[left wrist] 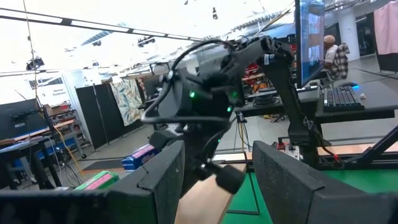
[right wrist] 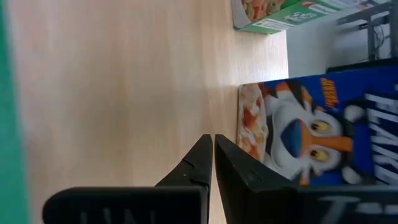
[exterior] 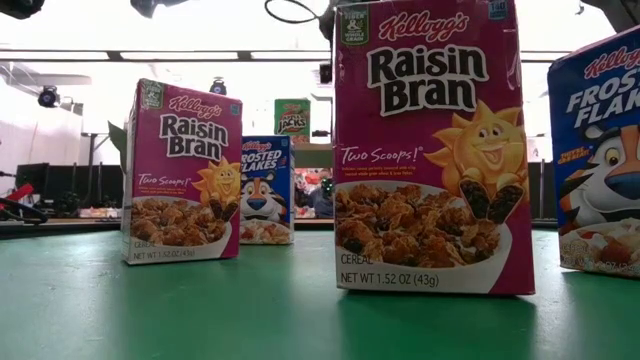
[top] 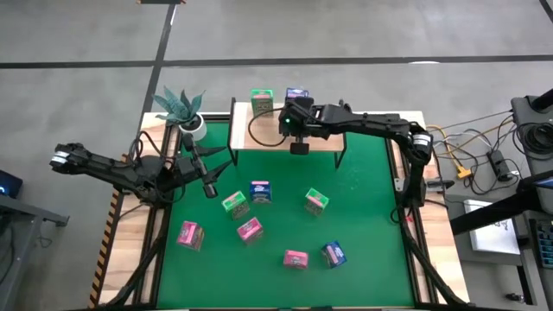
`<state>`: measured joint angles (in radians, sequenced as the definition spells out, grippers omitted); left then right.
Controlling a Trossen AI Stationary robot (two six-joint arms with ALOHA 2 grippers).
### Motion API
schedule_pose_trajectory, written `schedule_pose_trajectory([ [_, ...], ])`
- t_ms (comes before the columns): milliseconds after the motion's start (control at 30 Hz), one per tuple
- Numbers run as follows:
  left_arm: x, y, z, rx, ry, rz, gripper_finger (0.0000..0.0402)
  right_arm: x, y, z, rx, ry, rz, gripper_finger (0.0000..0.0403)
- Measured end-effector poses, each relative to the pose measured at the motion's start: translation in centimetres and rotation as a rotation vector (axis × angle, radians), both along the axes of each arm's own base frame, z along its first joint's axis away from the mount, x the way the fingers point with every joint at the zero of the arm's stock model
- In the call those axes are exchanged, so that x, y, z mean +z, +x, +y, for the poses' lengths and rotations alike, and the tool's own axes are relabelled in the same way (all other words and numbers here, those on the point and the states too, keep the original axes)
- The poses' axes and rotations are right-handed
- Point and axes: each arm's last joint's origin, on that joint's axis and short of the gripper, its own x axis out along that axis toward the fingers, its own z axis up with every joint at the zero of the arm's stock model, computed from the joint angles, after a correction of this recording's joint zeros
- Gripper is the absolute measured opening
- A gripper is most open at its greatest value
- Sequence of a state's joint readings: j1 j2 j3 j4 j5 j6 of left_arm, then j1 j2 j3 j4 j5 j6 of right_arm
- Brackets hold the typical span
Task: Stack cereal on shelf
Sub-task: Put the right blue cereal box on the shelf
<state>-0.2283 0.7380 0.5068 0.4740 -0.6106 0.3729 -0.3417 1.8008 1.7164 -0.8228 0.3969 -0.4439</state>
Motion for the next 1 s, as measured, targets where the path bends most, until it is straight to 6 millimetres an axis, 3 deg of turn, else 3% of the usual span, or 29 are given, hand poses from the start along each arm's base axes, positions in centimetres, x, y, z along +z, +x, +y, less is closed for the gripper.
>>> schedule_pose_trajectory([
  [300, 0.0, 0.0, 0.0, 0.0, 0.0, 0.0, 0.0173, -0.8, -0.4, -1.4, -0.044, -0.08, 0.024, 0.0009],
  [1000, 0.0, 0.0, 0.0, 0.0, 0.0, -0.001, 0.0173, -0.8, -0.7, -2.3, -0.059, -0.084, 0.025, 0.0009],
])
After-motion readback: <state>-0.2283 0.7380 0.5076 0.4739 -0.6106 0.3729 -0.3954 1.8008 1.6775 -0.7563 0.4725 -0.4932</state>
